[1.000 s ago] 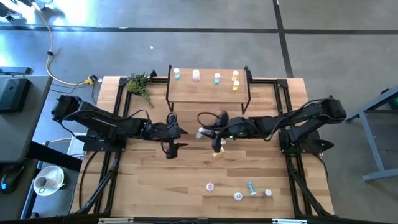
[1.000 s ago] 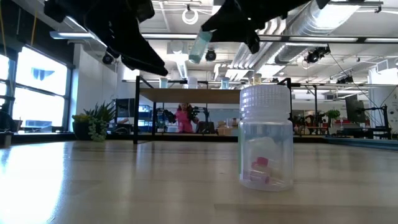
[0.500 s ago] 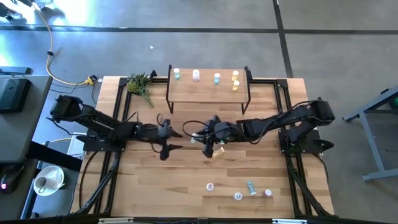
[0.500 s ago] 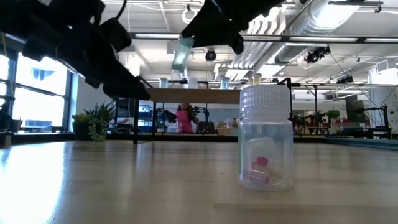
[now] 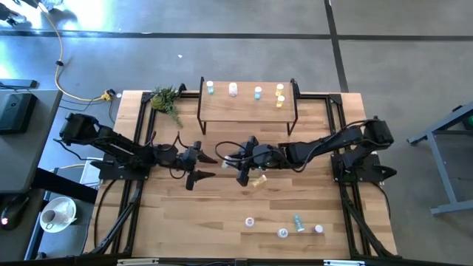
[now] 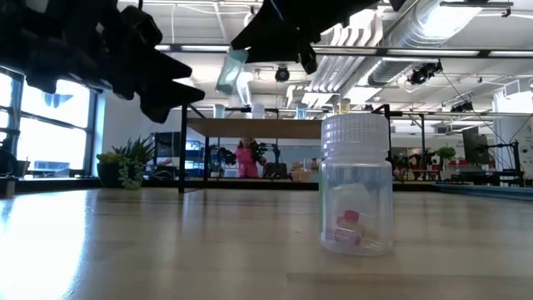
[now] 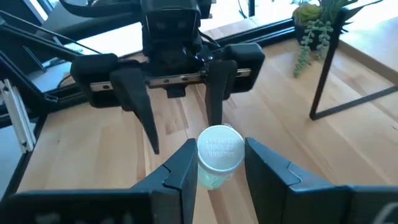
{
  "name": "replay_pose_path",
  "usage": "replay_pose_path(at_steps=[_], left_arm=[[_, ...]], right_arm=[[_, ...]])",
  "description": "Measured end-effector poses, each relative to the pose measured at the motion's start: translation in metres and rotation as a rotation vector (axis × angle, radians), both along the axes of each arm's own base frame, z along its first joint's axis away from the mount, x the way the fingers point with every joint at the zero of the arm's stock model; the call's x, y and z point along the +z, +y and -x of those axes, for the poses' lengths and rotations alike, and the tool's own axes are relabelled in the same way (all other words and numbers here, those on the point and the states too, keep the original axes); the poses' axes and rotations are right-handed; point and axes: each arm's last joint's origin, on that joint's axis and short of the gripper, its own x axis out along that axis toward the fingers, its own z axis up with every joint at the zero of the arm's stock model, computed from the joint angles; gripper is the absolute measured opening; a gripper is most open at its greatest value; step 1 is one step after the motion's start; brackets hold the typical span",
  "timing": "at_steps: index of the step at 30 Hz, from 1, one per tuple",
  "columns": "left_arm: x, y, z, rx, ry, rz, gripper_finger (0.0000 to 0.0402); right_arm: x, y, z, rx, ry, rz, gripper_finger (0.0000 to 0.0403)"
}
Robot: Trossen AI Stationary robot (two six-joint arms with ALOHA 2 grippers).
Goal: Pick and place medicine bottles onto shelf by color
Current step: Put the top green pill bottle on the shelf aligned with the other green pill bottle
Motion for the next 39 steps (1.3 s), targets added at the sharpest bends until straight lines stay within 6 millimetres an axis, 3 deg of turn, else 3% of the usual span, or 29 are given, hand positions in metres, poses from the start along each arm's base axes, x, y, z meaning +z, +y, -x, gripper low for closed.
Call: replay_pose_path(at_steps=[7, 27, 33, 39], left_arm=[[0.001, 0.000, -0.001, 0.011, -0.002, -0.002, 0.0241], [0.015, 0.002, -0.008, 0.058, -0.082, 0.000, 0.0241], [0.027, 0.002, -0.025, 0.061, -0.019, -0.062, 0.0241], [0.023, 0.002, -0.027, 0.061, 0.057, -0.052, 0.0236]], right_arm=[[-0.004, 0.000, -0.009, 0.046, -0.063, -0.004, 0.0101], [-0.002, 0.000, -0.010, 0.050, -0.081, 0.009, 0.0101], [-0.002, 0.000, -0.010, 0.051, -0.082, 0.010, 0.0101], [-0.003, 0.000, -0.010, 0.051, -0.076, 0.012, 0.0101]])
